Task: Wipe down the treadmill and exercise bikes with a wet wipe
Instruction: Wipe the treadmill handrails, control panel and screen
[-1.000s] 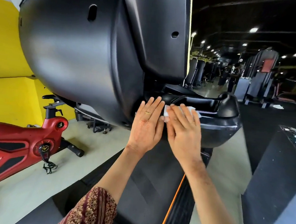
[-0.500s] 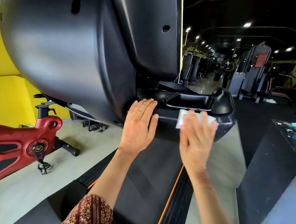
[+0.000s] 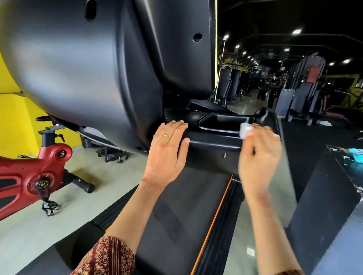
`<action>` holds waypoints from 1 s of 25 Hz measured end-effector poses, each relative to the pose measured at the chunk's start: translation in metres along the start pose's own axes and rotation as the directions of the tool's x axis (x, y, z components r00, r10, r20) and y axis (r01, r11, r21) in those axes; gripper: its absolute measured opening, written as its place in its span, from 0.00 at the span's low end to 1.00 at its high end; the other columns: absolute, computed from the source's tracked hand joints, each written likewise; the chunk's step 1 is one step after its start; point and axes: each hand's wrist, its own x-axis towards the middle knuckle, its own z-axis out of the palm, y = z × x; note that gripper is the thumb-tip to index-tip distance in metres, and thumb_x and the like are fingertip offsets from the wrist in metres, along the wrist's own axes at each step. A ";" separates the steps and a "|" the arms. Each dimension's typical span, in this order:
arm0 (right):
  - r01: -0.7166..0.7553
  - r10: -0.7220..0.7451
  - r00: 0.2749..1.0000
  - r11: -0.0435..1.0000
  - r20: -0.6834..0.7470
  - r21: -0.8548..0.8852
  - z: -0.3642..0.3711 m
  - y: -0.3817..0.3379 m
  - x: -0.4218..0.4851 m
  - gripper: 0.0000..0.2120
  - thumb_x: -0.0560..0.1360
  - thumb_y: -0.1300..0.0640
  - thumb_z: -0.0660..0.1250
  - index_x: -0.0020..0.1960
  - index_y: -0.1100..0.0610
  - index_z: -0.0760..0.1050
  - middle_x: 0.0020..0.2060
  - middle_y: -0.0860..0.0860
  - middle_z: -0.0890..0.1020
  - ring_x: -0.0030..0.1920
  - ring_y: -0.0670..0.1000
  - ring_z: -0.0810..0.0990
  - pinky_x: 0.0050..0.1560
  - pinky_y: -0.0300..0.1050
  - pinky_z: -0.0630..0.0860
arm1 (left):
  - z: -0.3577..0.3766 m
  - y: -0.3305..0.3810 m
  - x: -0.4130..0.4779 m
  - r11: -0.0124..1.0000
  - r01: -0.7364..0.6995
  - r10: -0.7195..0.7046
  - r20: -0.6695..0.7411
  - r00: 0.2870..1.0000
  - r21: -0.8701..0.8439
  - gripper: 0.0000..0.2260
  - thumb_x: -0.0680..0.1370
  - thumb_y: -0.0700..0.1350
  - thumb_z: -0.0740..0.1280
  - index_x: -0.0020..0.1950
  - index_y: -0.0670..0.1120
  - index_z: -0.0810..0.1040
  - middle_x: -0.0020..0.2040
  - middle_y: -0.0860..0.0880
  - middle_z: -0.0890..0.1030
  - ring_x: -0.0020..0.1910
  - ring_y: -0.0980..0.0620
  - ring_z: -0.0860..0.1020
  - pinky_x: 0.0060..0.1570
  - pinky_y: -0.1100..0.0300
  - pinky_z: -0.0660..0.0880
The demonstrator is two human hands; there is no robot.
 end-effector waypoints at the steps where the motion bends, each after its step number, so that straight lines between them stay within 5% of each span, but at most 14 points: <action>1: -0.180 0.182 0.982 0.983 -0.040 0.045 -0.009 0.013 0.007 0.13 0.78 0.62 0.58 0.50 0.67 0.80 0.51 0.58 0.83 0.55 0.60 0.79 0.60 0.57 0.72 | 0.001 0.001 0.001 1.000 0.013 -0.013 0.000 1.000 -0.006 0.17 0.80 0.45 0.55 0.62 0.38 0.75 0.61 0.43 0.78 0.63 0.44 0.73 0.71 0.53 0.58; 3: -0.219 0.221 0.974 0.975 -0.044 0.036 -0.014 0.009 0.006 0.12 0.78 0.63 0.59 0.50 0.66 0.80 0.52 0.57 0.83 0.55 0.61 0.79 0.66 0.54 0.69 | 0.003 0.004 0.001 0.999 0.038 -0.038 -0.007 0.999 -0.018 0.17 0.80 0.45 0.55 0.62 0.38 0.76 0.61 0.43 0.78 0.63 0.44 0.73 0.71 0.52 0.58; 6: 0.158 -0.168 0.972 0.985 0.164 0.070 -0.005 -0.040 -0.015 0.10 0.76 0.66 0.61 0.51 0.63 0.81 0.55 0.54 0.82 0.58 0.61 0.77 0.67 0.52 0.67 | 0.006 0.008 0.000 0.998 0.062 -0.063 -0.029 0.998 -0.027 0.17 0.79 0.44 0.55 0.61 0.37 0.76 0.61 0.42 0.78 0.63 0.43 0.73 0.70 0.49 0.59; 9: 0.263 -0.303 0.899 0.951 0.316 0.162 -0.011 -0.034 -0.012 0.11 0.78 0.62 0.61 0.55 0.62 0.81 0.58 0.54 0.80 0.63 0.57 0.75 0.69 0.55 0.65 | 0.005 0.011 0.000 0.997 0.073 -0.073 -0.008 0.997 -0.011 0.18 0.79 0.45 0.54 0.61 0.37 0.76 0.61 0.42 0.78 0.64 0.42 0.73 0.70 0.48 0.59; 11: 0.131 -0.188 0.928 0.973 0.323 0.190 -0.023 0.003 0.007 0.10 0.78 0.64 0.61 0.50 0.62 0.81 0.54 0.54 0.82 0.57 0.57 0.78 0.65 0.54 0.68 | 0.005 0.015 0.000 0.994 0.108 -0.109 0.021 0.994 0.008 0.20 0.79 0.48 0.55 0.63 0.37 0.75 0.63 0.41 0.77 0.67 0.41 0.71 0.73 0.51 0.55; 12: -0.048 -0.022 0.946 0.978 0.325 0.205 -0.030 0.023 0.023 0.10 0.78 0.64 0.61 0.50 0.63 0.81 0.54 0.54 0.82 0.55 0.54 0.79 0.65 0.51 0.69 | 0.005 0.019 0.002 0.990 0.137 -0.137 0.038 0.990 0.017 0.22 0.79 0.49 0.54 0.64 0.37 0.75 0.65 0.40 0.75 0.68 0.41 0.69 0.73 0.52 0.53; 14: -0.408 0.322 0.871 0.895 0.371 0.181 -0.041 0.040 0.046 0.12 0.80 0.63 0.60 0.56 0.63 0.80 0.57 0.54 0.81 0.54 0.40 0.77 0.66 0.33 0.65 | 0.007 0.031 0.006 0.987 0.156 -0.158 0.067 0.985 0.031 0.24 0.78 0.51 0.54 0.65 0.37 0.74 0.68 0.39 0.72 0.70 0.40 0.67 0.72 0.52 0.53; 16: -0.413 0.310 0.863 0.888 0.399 0.204 -0.040 0.030 0.041 0.11 0.79 0.64 0.60 0.54 0.64 0.81 0.56 0.54 0.82 0.55 0.33 0.74 0.65 0.25 0.58 | 0.014 0.049 0.009 0.994 0.053 -0.061 0.076 0.995 0.100 0.23 0.78 0.50 0.55 0.65 0.37 0.75 0.67 0.39 0.73 0.68 0.40 0.70 0.71 0.51 0.57; 20: -0.242 0.031 0.879 0.889 0.476 0.388 -0.038 0.042 0.022 0.12 0.77 0.60 0.62 0.56 0.58 0.81 0.59 0.45 0.78 0.68 0.42 0.66 0.73 0.36 0.51 | 0.045 0.096 0.018 0.986 -0.069 0.056 0.088 0.995 0.150 0.21 0.77 0.49 0.58 0.62 0.36 0.77 0.61 0.37 0.78 0.63 0.39 0.75 0.67 0.46 0.65; 23: -0.629 0.320 0.713 0.686 0.624 0.366 -0.020 0.108 0.067 0.11 0.77 0.59 0.64 0.58 0.54 0.79 0.61 0.47 0.78 0.68 0.43 0.68 0.72 0.39 0.58 | 0.066 0.119 0.029 0.981 -0.044 0.028 0.085 0.996 0.191 0.21 0.77 0.49 0.58 0.60 0.36 0.79 0.58 0.38 0.80 0.61 0.40 0.77 0.66 0.46 0.67; 25: -0.752 0.438 0.621 0.566 0.649 0.338 -0.016 0.126 0.077 0.13 0.78 0.58 0.63 0.63 0.56 0.76 0.64 0.49 0.76 0.70 0.44 0.66 0.69 0.35 0.58 | 0.071 0.123 0.030 0.983 -0.021 0.013 0.044 0.999 0.183 0.19 0.78 0.48 0.59 0.59 0.36 0.79 0.56 0.40 0.81 0.59 0.42 0.78 0.66 0.48 0.68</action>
